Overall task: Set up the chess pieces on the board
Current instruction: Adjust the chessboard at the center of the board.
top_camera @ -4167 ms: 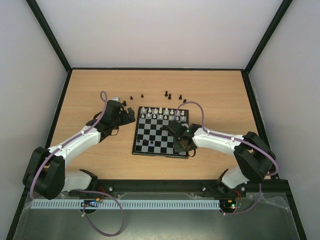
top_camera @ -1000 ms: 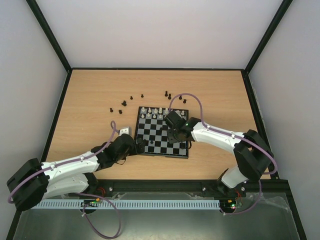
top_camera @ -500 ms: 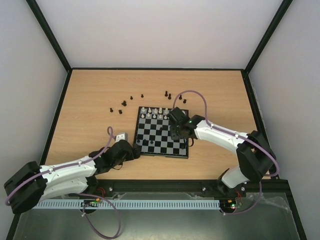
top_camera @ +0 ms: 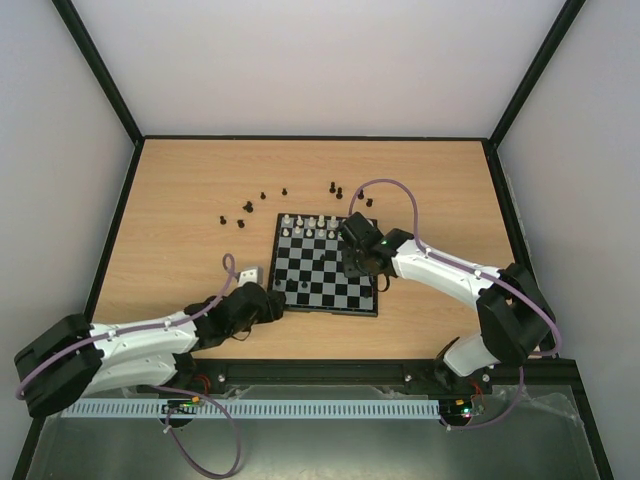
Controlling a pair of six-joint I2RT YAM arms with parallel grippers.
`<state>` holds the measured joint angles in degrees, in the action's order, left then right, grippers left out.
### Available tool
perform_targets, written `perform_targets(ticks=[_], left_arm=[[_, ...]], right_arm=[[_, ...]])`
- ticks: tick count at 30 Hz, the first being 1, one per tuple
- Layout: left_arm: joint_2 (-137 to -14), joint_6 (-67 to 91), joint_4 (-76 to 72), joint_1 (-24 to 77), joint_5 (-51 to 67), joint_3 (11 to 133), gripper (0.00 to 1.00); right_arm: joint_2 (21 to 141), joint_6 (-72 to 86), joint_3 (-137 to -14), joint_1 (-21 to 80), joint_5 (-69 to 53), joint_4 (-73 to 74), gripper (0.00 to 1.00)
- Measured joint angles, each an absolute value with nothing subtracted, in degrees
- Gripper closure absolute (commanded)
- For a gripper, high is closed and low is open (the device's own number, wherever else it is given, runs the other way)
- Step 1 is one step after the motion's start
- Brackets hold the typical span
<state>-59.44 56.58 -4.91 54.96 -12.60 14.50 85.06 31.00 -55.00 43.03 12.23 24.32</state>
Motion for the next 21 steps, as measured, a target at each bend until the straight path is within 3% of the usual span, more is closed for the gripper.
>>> perform_targets(ticks=[10,15,21], left_arm=[[-64.58,57.25,-6.2,60.9,-13.56,16.14,0.3],[-64.14,57.47,-4.78,61.91,-14.15,17.78,0.1],[-56.29,57.23,2.46,62.19,-17.26,21.96,0.01]], right_arm=[[85.06,30.5,-55.0,41.93,11.97,24.32,0.62],[85.6,29.95,-55.02,41.6,11.6,24.27,0.62],[88.64,29.52,-56.1,41.34,11.38,24.18,0.62]])
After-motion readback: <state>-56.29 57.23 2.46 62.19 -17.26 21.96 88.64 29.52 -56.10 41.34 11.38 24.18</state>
